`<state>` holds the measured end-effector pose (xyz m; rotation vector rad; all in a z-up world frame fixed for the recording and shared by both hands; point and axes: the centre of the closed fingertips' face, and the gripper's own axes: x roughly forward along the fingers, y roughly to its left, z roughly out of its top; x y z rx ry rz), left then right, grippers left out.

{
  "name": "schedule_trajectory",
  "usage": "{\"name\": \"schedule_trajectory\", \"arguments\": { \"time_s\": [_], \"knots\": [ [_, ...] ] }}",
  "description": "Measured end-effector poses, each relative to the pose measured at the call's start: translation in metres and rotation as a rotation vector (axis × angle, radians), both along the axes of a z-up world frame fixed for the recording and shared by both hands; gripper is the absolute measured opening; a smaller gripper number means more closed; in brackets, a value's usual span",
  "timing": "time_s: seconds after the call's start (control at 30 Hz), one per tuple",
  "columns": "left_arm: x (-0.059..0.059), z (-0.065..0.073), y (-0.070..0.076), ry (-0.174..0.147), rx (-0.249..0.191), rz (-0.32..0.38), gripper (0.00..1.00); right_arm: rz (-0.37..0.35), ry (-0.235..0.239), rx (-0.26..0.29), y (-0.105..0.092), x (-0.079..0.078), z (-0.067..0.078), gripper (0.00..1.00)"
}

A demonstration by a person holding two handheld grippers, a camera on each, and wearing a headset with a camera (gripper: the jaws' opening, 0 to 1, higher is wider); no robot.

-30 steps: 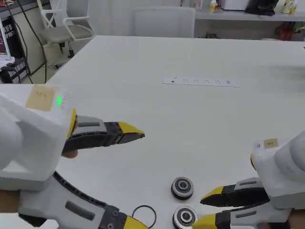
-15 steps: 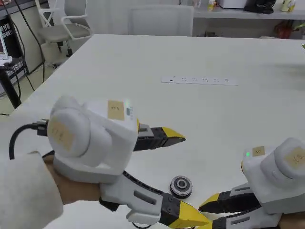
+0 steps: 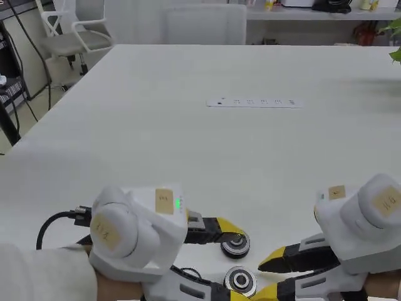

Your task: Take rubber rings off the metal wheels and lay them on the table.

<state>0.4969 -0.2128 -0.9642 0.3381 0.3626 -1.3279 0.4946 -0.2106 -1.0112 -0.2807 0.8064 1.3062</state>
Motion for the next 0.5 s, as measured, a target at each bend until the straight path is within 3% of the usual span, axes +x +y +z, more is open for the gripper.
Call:
{"name": "schedule_trajectory", "arguments": {
  "time_s": [0.13,0.23,0.37,0.5],
  "knots": [
    [0.005,-0.006,0.002,0.02,0.002,0.027,0.45,0.015,-0.004,-0.009,0.0,-0.002,-0.002,0.29],
    [0.005,-0.013,0.003,0.016,0.024,0.018,0.36,0.023,-0.007,-0.014,0.0,-0.003,-0.004,0.29],
    [0.005,-0.018,0.002,0.026,0.033,0.019,0.32,0.031,-0.013,-0.017,0.001,-0.003,-0.005,0.29],
    [0.002,-0.027,0.002,0.015,0.078,-0.003,0.25,0.039,-0.043,-0.012,0.003,-0.001,-0.003,0.27]
  ]
}}
